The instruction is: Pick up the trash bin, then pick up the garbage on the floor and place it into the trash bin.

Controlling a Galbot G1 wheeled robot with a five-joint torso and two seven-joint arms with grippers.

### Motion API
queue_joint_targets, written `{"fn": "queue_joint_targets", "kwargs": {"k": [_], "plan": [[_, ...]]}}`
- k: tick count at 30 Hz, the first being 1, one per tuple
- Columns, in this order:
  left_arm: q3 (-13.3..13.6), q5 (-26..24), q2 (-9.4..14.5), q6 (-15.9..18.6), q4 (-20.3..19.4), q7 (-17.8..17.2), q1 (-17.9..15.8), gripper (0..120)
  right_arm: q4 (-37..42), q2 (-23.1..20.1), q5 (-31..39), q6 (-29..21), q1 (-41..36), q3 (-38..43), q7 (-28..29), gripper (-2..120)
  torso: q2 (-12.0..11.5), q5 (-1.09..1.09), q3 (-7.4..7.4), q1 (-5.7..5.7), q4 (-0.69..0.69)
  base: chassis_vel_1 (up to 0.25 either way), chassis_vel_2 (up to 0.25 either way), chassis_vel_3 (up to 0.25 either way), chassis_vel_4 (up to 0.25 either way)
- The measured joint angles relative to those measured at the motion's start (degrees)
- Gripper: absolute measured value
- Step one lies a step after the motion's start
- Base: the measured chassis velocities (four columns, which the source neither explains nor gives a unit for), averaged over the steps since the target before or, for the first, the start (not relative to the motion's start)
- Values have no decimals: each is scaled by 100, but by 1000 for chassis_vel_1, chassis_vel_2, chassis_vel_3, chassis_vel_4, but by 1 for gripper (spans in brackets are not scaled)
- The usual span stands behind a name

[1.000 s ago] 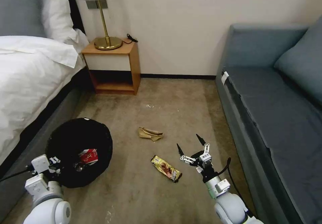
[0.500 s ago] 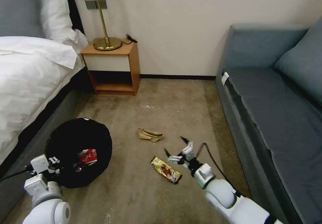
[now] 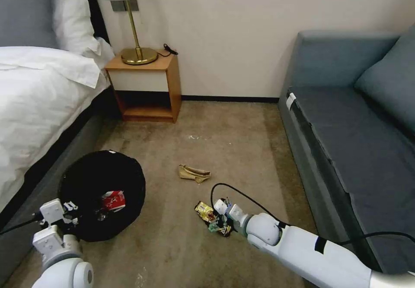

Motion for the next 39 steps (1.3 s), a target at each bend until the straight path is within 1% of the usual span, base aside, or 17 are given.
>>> {"fn": "queue_joint_targets", "kwargs": {"k": [3,4,7,12,13,14,15,17,18,20,25,30,33,34,38,39], "plan": [[1,0,-19,-23,1,0,11,3,-353,185,-122,65,-99,84,-127,100,0,1,0,0,0,0,0,0,0],[1,0,-19,-23,1,0,11,3,-353,185,-122,65,-99,84,-127,100,0,1,0,0,0,0,0,0,0],[-3,1,-9,-33,2,-2,37,3,-669,373,-372,170,-244,231,-195,100,0,1,0,0,0,0,0,0,0],[-11,0,8,-37,1,-3,53,3,-865,509,-455,383,-374,375,-105,99,0,1,0,0,0,0,0,0,0],[-12,-1,9,-39,2,-4,56,3,-875,517,-465,404,-396,402,-89,95,0,0,0,0,0,0,0,0,0],[-12,-1,9,-39,2,-4,56,3,-875,517,-465,404,-396,402,-89,95,0,0,0,0,0,0,0,0,0],[-12,-1,10,-44,2,-4,57,3,-876,517,-480,410,-411,411,-79,92,1,0,0,0,0,0,0,0,0],[-13,-2,11,-49,3,-5,56,3,-895,508,-617,411,-440,412,-54,81,0,0,0,0,0,0,0,0,0],[-13,-2,11,-49,3,-5,56,3,-895,508,-617,411,-440,412,-54,81,0,0,0,0,0,0,0,0,0],[-11,-13,10,-49,5,-5,55,3,-930,508,-745,376,-459,414,-25,72,0,0,0,0,0,0,0,0,0],[-11,-49,21,-47,13,-7,52,3,-1005,538,-841,241,-493,429,21,68,0,0,0,0,0,0,0,0,0],[-11,-48,20,-44,23,-7,47,3,-1118,598,-928,243,-525,471,79,67,0,0,0,0,1,0,0,0,0],[-2,-44,17,-41,33,-7,38,3,-1099,598,-931,265,-548,506,111,52,1,0,0,0,1,0,0,0,0],[-2,-44,17,-41,33,-7,38,3,-1099,598,-931,265,-548,506,111,52,1,0,0,0,1,0,0,0,0],[26,-35,7,-36,41,-7,20,3,-1063,572,-936,277,-566,551,118,36,1,0,0,0,1,0,0,0,0],[26,-35,7,-36,41,-7,20,3,-1063,572,-936,277,-566,551,118,36,1,0,0,0,1,0,0,0,0]]}}
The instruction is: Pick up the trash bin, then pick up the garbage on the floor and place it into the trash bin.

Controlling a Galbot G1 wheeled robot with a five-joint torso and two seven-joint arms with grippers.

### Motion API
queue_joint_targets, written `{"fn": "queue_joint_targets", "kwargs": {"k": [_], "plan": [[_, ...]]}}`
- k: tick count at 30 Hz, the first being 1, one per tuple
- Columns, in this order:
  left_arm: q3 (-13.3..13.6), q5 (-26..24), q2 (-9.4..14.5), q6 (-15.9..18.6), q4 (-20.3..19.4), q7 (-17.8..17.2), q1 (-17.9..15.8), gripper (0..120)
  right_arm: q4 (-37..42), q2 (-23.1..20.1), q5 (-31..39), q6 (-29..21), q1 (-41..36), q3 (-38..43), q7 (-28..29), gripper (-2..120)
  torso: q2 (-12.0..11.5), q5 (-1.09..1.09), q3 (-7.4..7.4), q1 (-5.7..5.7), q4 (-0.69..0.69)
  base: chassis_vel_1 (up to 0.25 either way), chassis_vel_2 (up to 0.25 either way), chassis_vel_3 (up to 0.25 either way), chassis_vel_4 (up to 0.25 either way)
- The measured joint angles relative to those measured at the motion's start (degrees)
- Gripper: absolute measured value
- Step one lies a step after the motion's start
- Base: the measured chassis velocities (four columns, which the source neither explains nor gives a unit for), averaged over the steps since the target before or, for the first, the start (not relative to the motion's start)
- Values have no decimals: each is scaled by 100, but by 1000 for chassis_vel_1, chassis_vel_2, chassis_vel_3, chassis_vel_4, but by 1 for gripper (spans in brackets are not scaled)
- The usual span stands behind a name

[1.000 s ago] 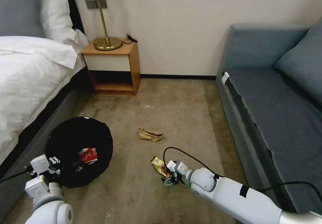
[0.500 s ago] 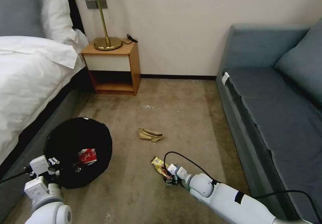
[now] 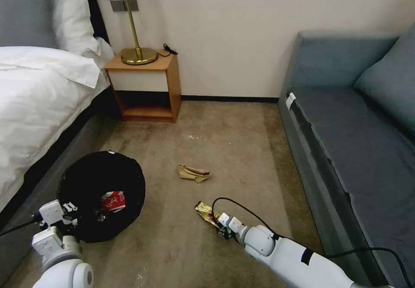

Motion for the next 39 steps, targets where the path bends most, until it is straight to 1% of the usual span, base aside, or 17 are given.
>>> {"fn": "queue_joint_targets", "kwargs": {"k": [2,4,6,8,10,14,16,18,20,22,24,25,27,28,30,36,39], "plan": [[12,7,-2,1,8,0,-1,3,-17,-9,-23,43,-18,36,5,24,0,0,0,0,0,0,0,0,0],[12,8,-1,1,11,0,-1,3,-20,-11,-26,61,-23,47,11,23,0,0,0,0,0,0,0,0,0],[12,9,2,2,22,0,-8,3,-36,-10,-29,162,-35,98,42,11,0,0,0,0,0,0,0,0,0],[12,10,3,2,22,0,-11,3,-57,-3,-29,233,-35,121,74,8,0,0,0,0,0,0,0,0,0],[22,16,3,2,22,0,-14,3,-101,21,-28,357,-35,155,155,0,0,1,0,0,0,0,0,0,0],[27,19,3,3,22,0,-15,3,-94,22,9,516,-49,186,245,0,0,0,0,0,0,0,0,0,0],[33,19,16,3,39,0,-21,3,37,14,193,758,-76,226,395,0,0,0,0,0,-1,0,0,0,0],[36,19,21,3,54,0,-26,3,141,13,322,829,-84,259,479,0,0,0,1,0,-1,0,0,0,0],[43,17,40,3,110,0,-51,3,531,43,902,1052,-68,421,725,0,0,0,0,0,-1,0,0,0,0],[45,16,44,3,123,0,-57,3,616,60,1047,1134,-43,463,756,0,0,0,0,0,-1,0,0,0,0],[52,16,65,3,196,0,-89,3,938,145,1711,1605,171,586,797,0,0,-1,0,0,0,0,0,0,0],[52,16,65,3,196,0,-89,3,938,145,1711,1605,171,586,797,0,0,-1,0,0,0,0,0,0,0],[76,9,76,3,246,5,-114,3,1128,206,2135,2117,412,559,731,0,0,-1,0,0,1,0,0,0,0],[76,9,76,3,246,5,-114,3,1128,206,2135,2117,412,559,731,0,0,-1,0,0,1,0,0,0,0],[91,-115,82,5,253,21,-124,3,1349,235,2515,2460,595,452,488,0,0,0,1,0,0,0,0,0,0],[100,-236,102,25,240,73,-120,3,2044,344,3455,2662,853,-75,80,0,0,-1,0,0,0,0,0,0,0],[105,-254,106,32,219,84,-115,3,1978,471,3490,2847,991,-356,-190,0,0,1,0,0,0,0,0,0,0]]}}
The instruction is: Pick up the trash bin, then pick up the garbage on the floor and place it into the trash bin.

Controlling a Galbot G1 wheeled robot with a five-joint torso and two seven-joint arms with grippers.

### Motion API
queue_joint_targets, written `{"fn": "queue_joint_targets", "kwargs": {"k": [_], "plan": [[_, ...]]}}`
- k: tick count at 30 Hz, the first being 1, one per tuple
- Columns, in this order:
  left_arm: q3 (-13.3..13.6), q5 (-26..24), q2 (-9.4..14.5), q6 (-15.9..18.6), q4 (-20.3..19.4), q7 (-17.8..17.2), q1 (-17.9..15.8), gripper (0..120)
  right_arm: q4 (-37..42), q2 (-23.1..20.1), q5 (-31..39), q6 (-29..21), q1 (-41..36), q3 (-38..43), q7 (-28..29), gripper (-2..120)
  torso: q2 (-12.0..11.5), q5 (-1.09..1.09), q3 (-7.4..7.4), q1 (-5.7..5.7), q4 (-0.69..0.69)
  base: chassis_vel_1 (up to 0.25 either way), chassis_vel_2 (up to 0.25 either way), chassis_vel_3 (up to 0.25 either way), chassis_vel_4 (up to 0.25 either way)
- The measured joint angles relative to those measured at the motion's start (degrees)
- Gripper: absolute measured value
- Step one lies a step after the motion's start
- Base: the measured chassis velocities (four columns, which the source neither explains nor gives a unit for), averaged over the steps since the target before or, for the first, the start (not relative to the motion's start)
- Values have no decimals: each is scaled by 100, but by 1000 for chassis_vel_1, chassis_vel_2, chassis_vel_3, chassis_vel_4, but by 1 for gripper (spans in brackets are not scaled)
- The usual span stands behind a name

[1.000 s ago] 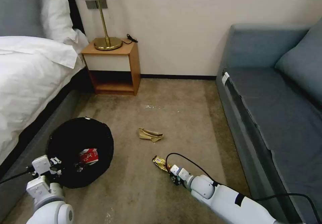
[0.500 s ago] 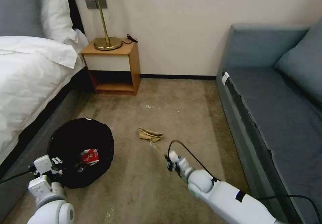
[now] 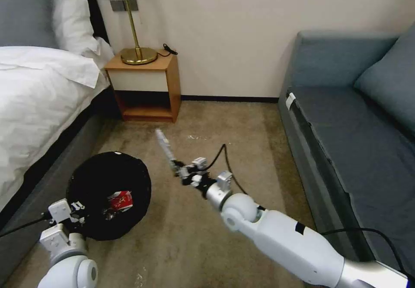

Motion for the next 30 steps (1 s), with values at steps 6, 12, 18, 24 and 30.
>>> {"fn": "queue_joint_targets", "kwargs": {"k": [6,12,18,24,30], "plan": [[4,-56,-6,70,-65,13,-3,3,-515,384,22,349,466,-754,-143,0,0,-2,0,0,0,0,0,0,0],[14,-70,-62,78,-148,17,45,3,-816,717,-137,441,569,-1000,-106,0,0,-1,0,0,1,0,0,0,0],[11,-71,-69,91,-242,20,65,3,-1082,911,-484,477,473,-1003,-107,0,0,-1,0,0,0,0,0,0,0],[17,-87,-82,91,-258,46,66,3,-1200,989,-745,466,386,-1019,-134,0,0,-1,0,0,0,0,0,0,0],[24,-76,-116,91,-273,61,63,3,-1320,1071,-1143,503,308,-1042,-134,7,0,-1,0,0,0,0,0,0,0]]}}
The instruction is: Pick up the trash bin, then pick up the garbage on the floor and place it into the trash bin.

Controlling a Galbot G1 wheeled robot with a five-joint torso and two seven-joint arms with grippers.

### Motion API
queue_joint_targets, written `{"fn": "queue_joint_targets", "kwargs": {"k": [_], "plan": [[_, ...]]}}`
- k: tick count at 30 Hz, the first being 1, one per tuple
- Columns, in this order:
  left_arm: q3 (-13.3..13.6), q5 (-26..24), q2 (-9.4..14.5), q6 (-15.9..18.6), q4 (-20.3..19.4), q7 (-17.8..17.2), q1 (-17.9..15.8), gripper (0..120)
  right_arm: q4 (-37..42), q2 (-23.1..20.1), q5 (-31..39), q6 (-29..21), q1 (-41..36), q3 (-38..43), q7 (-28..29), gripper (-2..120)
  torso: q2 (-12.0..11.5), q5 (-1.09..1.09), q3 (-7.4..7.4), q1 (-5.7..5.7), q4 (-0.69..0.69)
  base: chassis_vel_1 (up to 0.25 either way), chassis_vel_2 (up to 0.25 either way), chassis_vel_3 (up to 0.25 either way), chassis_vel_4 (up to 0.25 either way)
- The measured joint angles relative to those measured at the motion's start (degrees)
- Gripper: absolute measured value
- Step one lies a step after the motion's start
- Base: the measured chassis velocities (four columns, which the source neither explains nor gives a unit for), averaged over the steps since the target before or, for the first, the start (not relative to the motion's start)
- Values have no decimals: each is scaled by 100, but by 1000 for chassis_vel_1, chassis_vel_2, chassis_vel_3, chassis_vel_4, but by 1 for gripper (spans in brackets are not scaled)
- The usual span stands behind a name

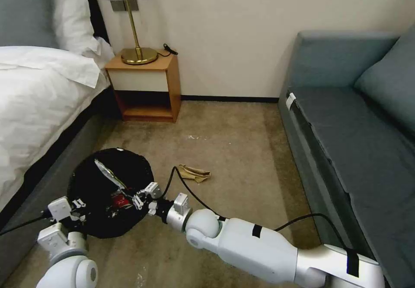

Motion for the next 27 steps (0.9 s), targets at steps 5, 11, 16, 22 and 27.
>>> {"fn": "queue_joint_targets", "kwargs": {"k": [5,11,16,22,27], "plan": [[-7,10,-10,-1,0,3,10,3,48,-18,-57,-48,-7,-1,6,25,0,0,0,0,0,0,0,0,0],[-17,13,-13,-6,0,5,13,3,199,-128,-71,-86,-49,52,6,46,0,0,0,0,0,0,0,0,0],[-28,15,-5,-20,31,5,15,3,404,-307,-347,-12,-115,363,3,65,0,1,0,0,1,0,0,0,0],[-38,17,26,-39,37,6,15,3,503,-720,-1153,734,-303,1002,-155,83,0,1,0,0,0,0,0,0,0],[-50,11,47,-51,55,5,1,3,983,-1093,-2103,984,-1149,2220,425,99,0,2,0,0,0,0,0,0,0]]}}
